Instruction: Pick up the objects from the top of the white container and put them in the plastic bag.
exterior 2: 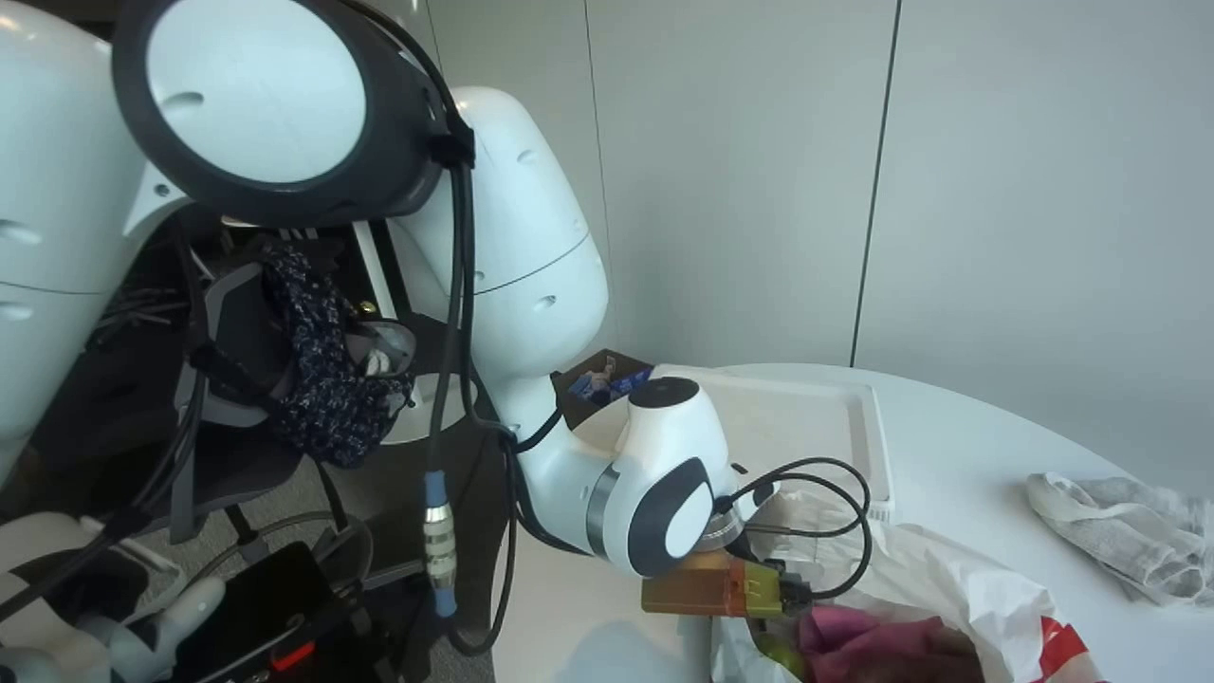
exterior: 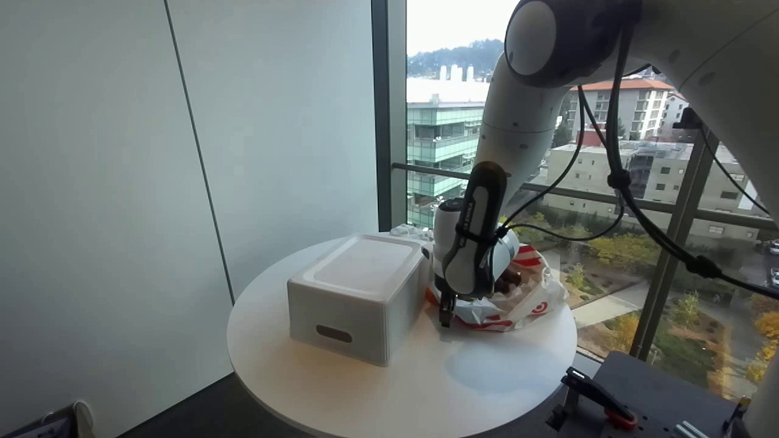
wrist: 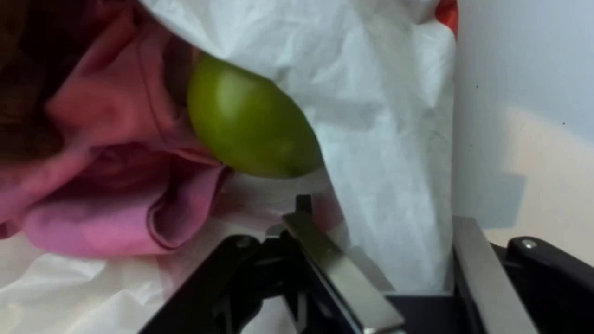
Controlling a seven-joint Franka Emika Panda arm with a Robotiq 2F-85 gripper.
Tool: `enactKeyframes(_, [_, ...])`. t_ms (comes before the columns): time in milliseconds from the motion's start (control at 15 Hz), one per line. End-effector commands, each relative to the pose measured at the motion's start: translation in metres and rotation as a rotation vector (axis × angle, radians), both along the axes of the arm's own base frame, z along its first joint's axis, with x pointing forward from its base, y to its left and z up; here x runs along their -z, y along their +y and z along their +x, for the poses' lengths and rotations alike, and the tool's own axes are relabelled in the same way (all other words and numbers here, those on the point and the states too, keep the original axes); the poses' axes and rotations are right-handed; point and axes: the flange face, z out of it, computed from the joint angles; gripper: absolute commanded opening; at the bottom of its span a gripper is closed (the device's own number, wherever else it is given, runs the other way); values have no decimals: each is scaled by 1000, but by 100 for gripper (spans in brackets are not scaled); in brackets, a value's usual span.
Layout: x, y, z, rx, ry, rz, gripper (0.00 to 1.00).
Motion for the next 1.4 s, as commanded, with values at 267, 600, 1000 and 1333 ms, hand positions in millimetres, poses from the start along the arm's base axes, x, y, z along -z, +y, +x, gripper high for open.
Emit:
enactKeyframes(267, [-4, -21, 0, 123, 23, -20, 5])
enactKeyframes(600, [1, -28, -1, 348, 208, 29, 5])
enactKeyframes(1000, [-9, -48, 9, 583, 430, 195, 5])
enactKeyframes(1333, [-36, -71, 21, 789, 546, 370, 7])
